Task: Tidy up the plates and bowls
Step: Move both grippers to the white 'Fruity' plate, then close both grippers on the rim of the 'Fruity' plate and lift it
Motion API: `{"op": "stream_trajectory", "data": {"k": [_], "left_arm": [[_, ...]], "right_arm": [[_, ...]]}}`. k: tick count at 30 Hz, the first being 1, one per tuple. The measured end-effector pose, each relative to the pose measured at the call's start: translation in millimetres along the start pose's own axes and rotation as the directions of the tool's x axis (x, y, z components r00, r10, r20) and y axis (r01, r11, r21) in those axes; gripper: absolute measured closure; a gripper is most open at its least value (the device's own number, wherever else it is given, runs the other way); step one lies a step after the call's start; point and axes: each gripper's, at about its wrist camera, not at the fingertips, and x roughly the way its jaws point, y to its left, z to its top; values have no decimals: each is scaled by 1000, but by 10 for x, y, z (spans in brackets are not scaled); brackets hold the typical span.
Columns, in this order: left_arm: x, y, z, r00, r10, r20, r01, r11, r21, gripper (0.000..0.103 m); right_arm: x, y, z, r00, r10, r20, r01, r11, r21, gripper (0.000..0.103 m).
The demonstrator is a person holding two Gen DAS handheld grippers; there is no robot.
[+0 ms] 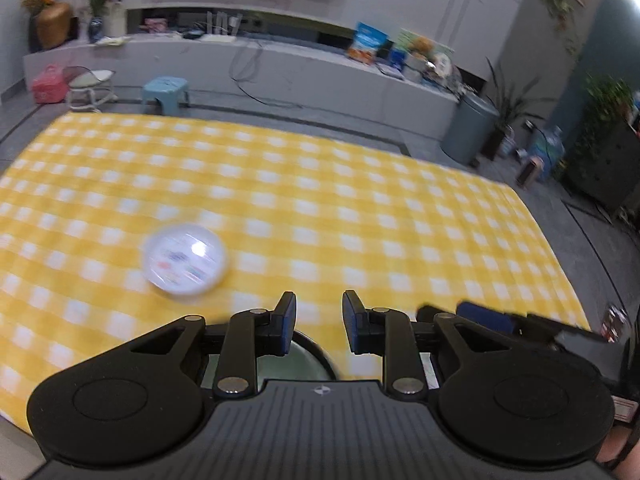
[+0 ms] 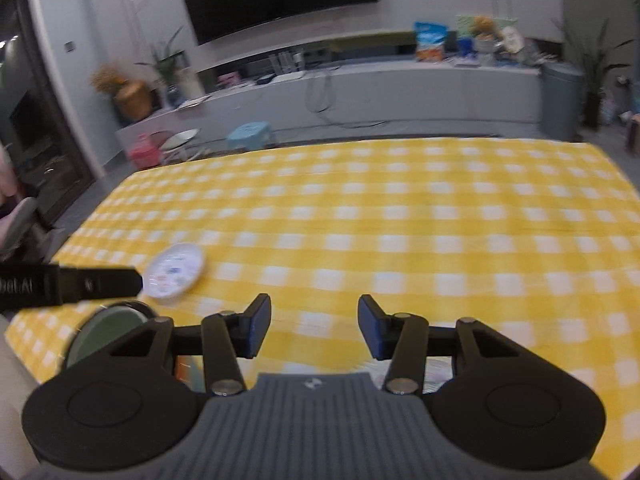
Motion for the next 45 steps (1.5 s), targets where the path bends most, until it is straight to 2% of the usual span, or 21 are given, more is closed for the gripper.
{"op": "stream_trajectory", "data": {"k": [7,9,11,14,20,24,34,38,45], "left_arm": [[138,588,316,995,99,2,-99,994,-40,74],[231,766,352,993,118,-20,-119,990,-74,74],[376,928,376,990,135,-49,-140,984,-111,74],[551,1168,390,985,152,-81,-162,977,-141,74],[886,1404,366,977,159,-141,-184,965,-188,74],[1002,1492,294,977,156,-145,-185,961,-208,74],[1138,1681,143,983,123,-135,-155,954,-257,74],[1181,1732,140,987,101,-125,-134,948,-288,74],[1219,1717,139,992,74,-107,-102,953,-285,74]], "right_arm": [[458,254,264,988,115,-103,-109,993,53,57],[621,358,344,980,141,-143,-134,989,63,57],[772,449,388,968,163,-189,-152,986,74,62],[1013,581,457,953,180,-245,-164,983,83,70],[1475,833,567,930,149,-336,-134,989,68,71],[1759,928,616,908,149,-391,-127,988,82,74],[2096,1072,634,885,104,-453,-98,994,38,74],[2170,1092,635,876,113,-468,-100,994,53,75],[2262,1123,612,864,124,-488,-107,992,62,78]]}}
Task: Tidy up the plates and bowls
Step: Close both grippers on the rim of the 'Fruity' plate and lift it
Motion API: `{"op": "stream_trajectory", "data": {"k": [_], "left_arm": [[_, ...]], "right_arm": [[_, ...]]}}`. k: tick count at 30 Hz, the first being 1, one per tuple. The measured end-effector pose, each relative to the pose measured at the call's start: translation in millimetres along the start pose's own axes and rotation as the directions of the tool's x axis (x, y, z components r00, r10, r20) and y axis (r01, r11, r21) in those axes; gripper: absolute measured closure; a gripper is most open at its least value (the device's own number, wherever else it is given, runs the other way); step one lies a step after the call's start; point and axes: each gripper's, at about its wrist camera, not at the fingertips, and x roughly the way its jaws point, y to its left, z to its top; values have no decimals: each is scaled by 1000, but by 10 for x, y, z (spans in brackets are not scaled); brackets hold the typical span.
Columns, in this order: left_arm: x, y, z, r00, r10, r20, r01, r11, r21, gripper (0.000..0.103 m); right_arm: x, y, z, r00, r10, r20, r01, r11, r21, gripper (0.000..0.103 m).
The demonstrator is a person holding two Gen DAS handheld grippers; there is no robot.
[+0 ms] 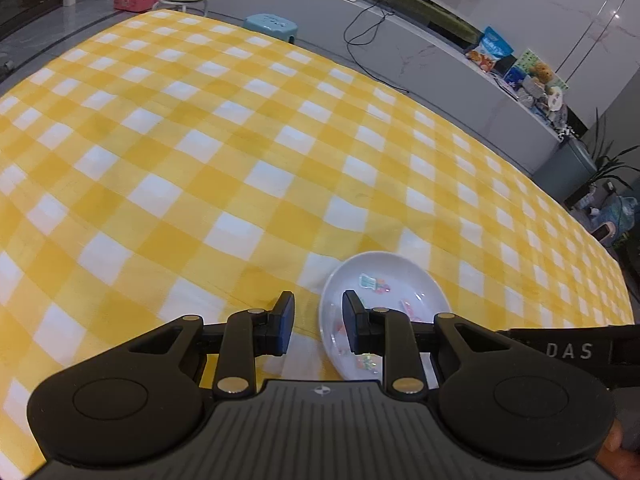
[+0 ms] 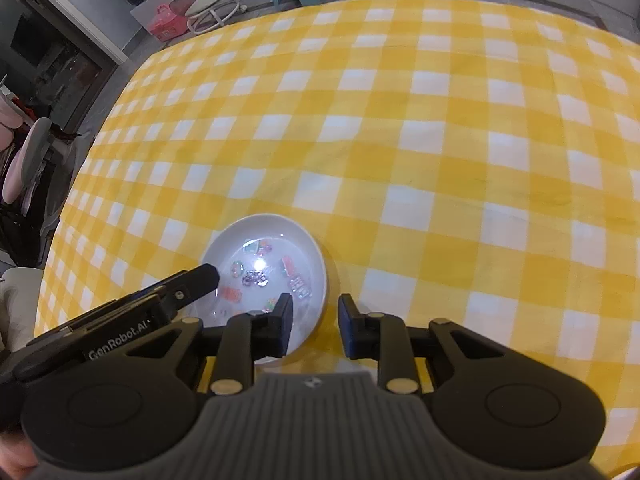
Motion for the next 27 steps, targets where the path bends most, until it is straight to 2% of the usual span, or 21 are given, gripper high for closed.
{"op": "stream_trajectory", "data": {"k": [4,11,14,21,27], "left_arm": [[20,-39,-2,1000,-9,-2,9,1000,18,83],[42,-70,-22,1000,14,5,-14,999,52,98],[29,-73,-24,1000,14,10,-15,998,58,99],[-101,-86,-26,999,-28,21,27,998,49,99],[-351,-298,13,995,-83,51,78,993,88,99]], "right_arm": [[45,-21,25,1000,11,-20,-10,1000,29,81],[85,-10,53,999,4,-33,-3,999,41,94],[90,-17,55,999,-8,-35,10,999,45,100],[-101,-10,-10,1000,-7,16,6,998,65,101],[-508,-79,-132,994,-3,106,-6,996,87,102]]}}
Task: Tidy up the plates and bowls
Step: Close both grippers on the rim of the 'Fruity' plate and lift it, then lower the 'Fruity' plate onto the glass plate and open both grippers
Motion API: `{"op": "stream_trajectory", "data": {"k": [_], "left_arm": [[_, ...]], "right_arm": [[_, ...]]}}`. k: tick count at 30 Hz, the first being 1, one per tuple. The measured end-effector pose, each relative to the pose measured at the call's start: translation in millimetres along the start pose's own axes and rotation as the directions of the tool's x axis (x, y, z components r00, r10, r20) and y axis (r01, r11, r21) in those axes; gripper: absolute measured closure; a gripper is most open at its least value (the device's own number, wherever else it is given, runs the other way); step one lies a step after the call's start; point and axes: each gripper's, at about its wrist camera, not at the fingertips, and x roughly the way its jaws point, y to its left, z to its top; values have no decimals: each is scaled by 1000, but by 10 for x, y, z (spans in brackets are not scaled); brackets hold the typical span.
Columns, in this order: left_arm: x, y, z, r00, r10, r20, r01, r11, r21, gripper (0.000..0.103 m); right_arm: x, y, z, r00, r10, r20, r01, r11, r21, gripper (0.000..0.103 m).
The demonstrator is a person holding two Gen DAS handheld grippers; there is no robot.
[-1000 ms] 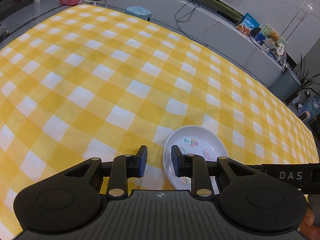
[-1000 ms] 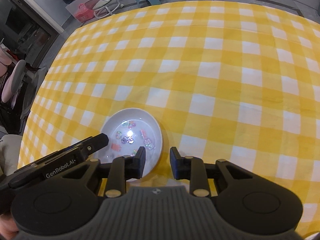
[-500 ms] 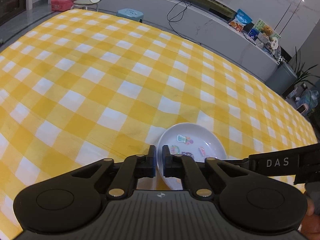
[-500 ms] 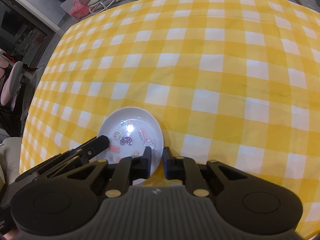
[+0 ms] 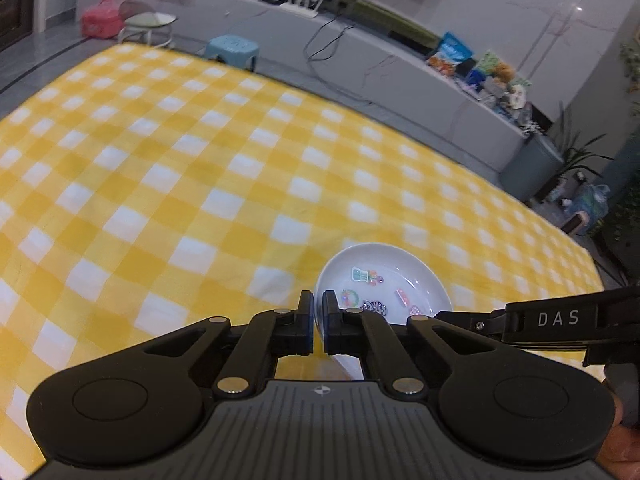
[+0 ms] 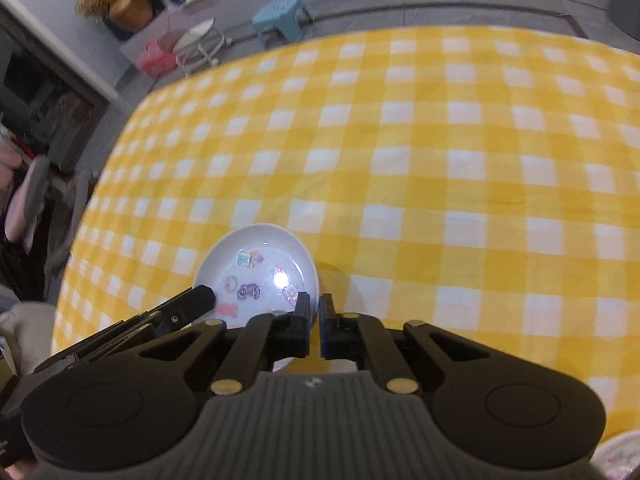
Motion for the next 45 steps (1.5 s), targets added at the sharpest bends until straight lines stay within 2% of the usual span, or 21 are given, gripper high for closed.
{"op": "stream_trajectory", "data": {"k": [5,12,19,24,28,35,42,45], "left_arm": [[-219,-333,44,998,-54,12,53,997,49,99],[-499,-878,-88,994,-105,34,100,988,119,100],[-702,-1420,-411,987,-155,34,146,972,182,99],[-717,-1713,-745,984,-180,11,175,964,203,100],[-617,-1861,-1006,981,-190,-46,195,961,198,99],[-362,-2025,-1385,975,-169,-147,198,956,215,99],[-127,-2060,-1595,971,-127,-204,172,961,217,98],[-57,-2082,-1609,969,-110,-219,158,964,213,99]], "right_arm": [[-492,-157,-88,996,14,84,-16,1000,22,102],[-1156,-505,-390,983,24,183,-35,998,59,102],[-1739,-961,-799,964,1,266,-29,995,99,102],[-2040,-1254,-1154,950,-45,309,14,994,105,103],[-2122,-1484,-1432,948,-84,306,48,991,124,103],[-2006,-1945,-1795,964,-121,237,72,976,206,103],[-1797,-2120,-1849,976,-124,177,76,964,256,103],[-1684,-2100,-1832,976,-156,153,115,962,249,103]]}}
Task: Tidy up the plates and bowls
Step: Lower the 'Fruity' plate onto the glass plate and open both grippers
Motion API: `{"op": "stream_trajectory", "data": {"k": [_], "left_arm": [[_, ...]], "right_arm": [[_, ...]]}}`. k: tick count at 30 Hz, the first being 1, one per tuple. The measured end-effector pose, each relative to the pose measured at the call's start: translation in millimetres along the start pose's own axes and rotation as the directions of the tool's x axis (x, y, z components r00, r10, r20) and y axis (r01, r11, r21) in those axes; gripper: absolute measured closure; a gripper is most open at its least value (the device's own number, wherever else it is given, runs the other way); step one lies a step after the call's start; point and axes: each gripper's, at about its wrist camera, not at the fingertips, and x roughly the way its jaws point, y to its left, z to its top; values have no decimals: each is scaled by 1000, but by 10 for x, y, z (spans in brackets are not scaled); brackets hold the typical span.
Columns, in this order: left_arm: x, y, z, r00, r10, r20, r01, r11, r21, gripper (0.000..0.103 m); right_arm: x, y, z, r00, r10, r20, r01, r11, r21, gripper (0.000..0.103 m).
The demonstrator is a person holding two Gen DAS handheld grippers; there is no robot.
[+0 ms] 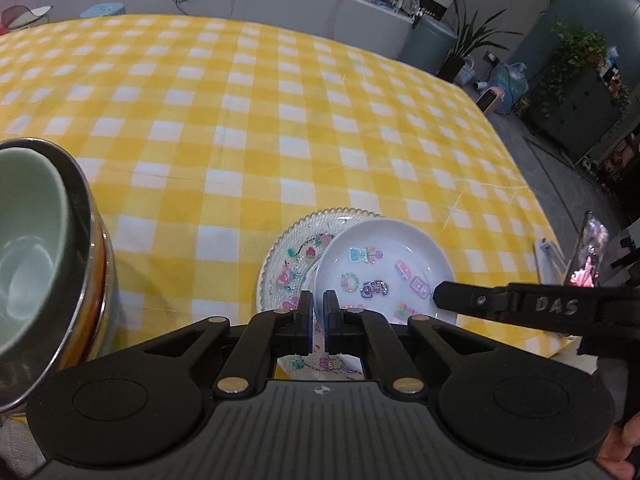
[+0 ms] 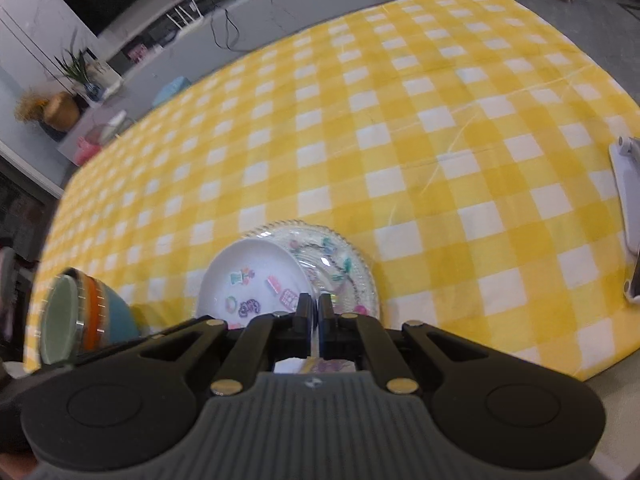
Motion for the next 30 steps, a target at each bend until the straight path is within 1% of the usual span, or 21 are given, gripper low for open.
{"op": "stream_trajectory", "data": {"k": [2,6,10,17,24,26,28,30], "left_arm": [[19,-18,1,1000,28,4,-28,1000,10,99],[55,-25,15,1000,20,-7,-20,1000,-1,99],[78,-76,6,999,36,-13,-36,999,22,99],[135,-87,1,998,55,-15,-54,998,31,98],[138,-141,11,997,71,-26,-69,995,78,97],[139,-152,11,997,76,-25,-73,993,93,96],[130,-160,8,997,79,-22,-76,992,98,85],[105,-164,4,997,71,-11,-69,992,106,77]], "right_arm": [[90,20,-5,1000,-6,-19,6,1000,1,103],[94,40,-25,999,-32,-1,32,999,-22,103],[174,-29,-25,999,-43,-21,43,999,9,102],[225,18,-67,997,-69,-43,67,997,-39,101],[256,57,-37,996,-78,-45,76,996,-42,101],[277,79,-28,996,-84,-43,82,995,-51,99],[262,98,-38,995,-93,-39,91,994,-64,98],[245,137,-53,994,-107,-28,104,992,-75,95]]}}
